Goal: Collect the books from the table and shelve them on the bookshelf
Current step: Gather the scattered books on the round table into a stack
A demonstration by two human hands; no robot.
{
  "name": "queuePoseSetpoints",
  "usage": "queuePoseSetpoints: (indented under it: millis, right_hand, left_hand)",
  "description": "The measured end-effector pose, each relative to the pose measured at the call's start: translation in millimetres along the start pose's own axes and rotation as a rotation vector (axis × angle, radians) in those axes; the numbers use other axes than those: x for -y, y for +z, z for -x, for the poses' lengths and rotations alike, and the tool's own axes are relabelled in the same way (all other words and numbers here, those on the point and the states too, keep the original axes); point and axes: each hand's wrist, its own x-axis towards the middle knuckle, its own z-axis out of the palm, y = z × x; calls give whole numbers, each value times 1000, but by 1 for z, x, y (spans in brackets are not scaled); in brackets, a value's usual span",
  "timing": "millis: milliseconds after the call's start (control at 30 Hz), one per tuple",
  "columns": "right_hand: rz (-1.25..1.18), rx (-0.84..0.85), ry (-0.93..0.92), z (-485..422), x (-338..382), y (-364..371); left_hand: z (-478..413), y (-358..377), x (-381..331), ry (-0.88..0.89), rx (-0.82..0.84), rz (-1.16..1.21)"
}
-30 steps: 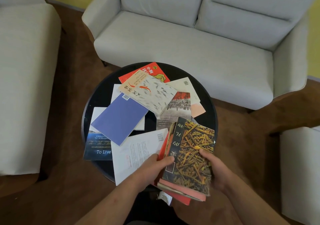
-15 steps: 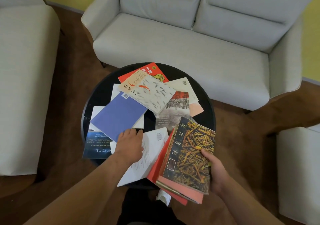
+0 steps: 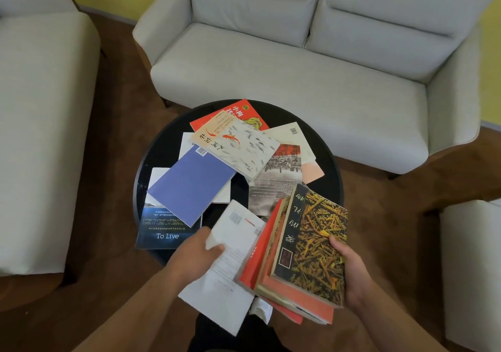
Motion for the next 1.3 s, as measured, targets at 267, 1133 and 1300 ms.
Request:
queuePoseSetpoints:
  millis: [267,1133,1300]
  right_hand:
    - [530,104,-75,8,25,12]
    - [2113,284,-577,33,84,164]
    - [1819,247,-508,27,98,152]
  left_hand:
    - [-17,-62,-41,137,1,-154]
    - [-37,-91,-122,372,-185,128]
    - [22,-5,-37,-117,-699,1125]
